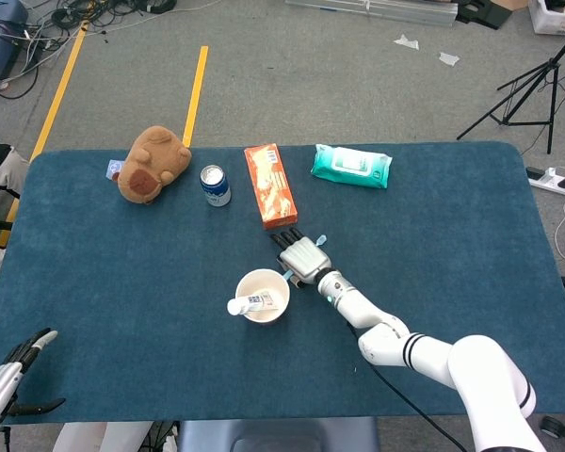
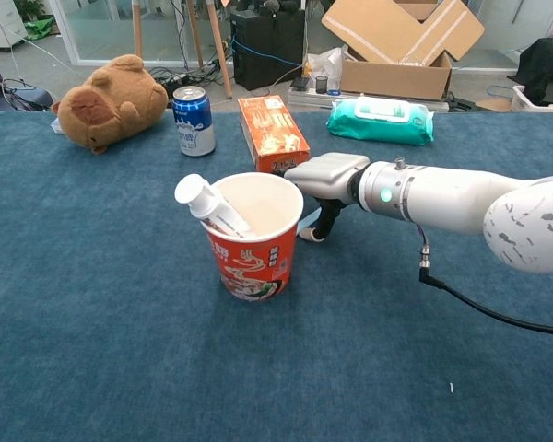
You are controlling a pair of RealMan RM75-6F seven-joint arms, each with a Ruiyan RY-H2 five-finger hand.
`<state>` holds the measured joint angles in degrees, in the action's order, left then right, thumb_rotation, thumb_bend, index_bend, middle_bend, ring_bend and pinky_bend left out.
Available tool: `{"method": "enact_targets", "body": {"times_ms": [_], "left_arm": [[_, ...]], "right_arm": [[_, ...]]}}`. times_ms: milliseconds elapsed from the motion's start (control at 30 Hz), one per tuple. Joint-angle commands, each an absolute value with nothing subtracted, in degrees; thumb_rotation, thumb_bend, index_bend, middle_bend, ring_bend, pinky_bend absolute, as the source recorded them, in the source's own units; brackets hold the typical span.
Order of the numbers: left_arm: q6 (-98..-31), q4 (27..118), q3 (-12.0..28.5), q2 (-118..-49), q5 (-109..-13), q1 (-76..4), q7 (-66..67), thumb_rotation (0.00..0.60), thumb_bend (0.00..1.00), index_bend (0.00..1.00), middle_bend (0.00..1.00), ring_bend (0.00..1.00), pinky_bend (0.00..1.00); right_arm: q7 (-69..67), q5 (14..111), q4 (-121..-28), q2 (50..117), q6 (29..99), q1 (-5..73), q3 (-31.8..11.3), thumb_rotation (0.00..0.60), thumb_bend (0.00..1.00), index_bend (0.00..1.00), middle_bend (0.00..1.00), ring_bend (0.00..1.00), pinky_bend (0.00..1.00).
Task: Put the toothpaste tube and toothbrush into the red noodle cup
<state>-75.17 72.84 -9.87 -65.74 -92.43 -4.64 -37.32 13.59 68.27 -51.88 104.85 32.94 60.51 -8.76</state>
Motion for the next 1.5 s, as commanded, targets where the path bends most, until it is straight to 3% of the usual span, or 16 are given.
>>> {"method": "enact_targets", "body": {"times_ms": [33,1500], "left_arm": [[-75.15,72.85,-9.87,-65.71,-92.44,-4.65,-37.31,0.600,0.00,0.00,0.00,0.00,0.00],[-74.57,75.05,-9.80,-64.80,-92.49,-5.26,-35.27,0.600,0.00,0.00,0.00,0.00,0.00]], "right_arm": [[13.54,68.45,-51.71,105.00,33.19,60.43,-8.79,0.600,0.29,0.56,0.00,0.00,0.04],[13.20,66.25,-60.68,98.72,38.10,56.86,-11.21,0.600,0.29,0.58,0.00,0.00,0.04]]}}
